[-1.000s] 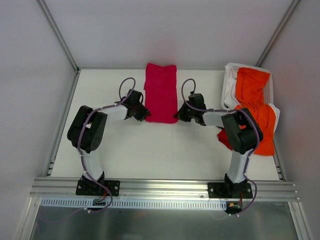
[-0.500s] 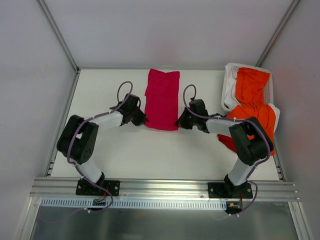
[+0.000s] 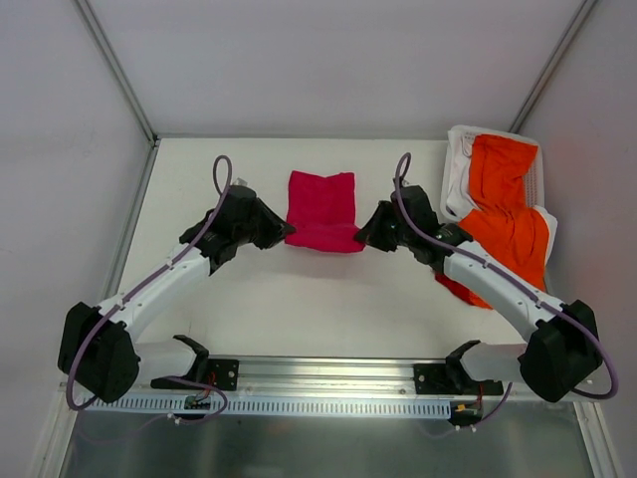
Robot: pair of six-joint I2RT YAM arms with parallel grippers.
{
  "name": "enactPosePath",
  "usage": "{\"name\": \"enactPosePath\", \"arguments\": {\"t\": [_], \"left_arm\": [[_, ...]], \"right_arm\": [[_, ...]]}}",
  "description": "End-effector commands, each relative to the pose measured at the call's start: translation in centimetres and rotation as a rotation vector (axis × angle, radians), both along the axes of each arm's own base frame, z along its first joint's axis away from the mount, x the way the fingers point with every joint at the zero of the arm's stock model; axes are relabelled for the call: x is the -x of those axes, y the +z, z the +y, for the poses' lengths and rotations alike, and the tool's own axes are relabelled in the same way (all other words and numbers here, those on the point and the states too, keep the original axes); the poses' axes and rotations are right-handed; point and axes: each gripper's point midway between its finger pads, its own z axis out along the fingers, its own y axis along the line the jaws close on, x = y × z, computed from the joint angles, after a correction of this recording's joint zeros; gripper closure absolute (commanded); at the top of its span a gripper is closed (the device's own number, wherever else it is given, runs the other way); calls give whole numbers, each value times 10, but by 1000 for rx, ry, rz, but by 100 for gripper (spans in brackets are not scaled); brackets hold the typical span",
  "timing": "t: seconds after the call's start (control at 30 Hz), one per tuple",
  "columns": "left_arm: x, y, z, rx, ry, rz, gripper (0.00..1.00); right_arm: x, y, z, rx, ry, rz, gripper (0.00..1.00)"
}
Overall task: Fold and stack the t-shirts
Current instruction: Fold the long partially folded tshirt into a neat square
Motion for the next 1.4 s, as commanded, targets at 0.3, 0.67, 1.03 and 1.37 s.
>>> {"name": "enactPosePath", "arguments": {"t": [0.3,0.67,1.03,1.37], "left_arm": [[-135,65,-9,-33,14,-135,82],[-247,7,-3,6,-9,-61,85],[-277,-33,-6,8,-42,-33,85],[-272,-53,-11,40,-59,25,87]], "right_arm": [[-106,36,6,98,-54,-47,99],[-220,-1,8,43,-139,15,100],[-346,7,60,-518,-47,-148,96],[-364,-7,64,-785,27,-239,1]]}}
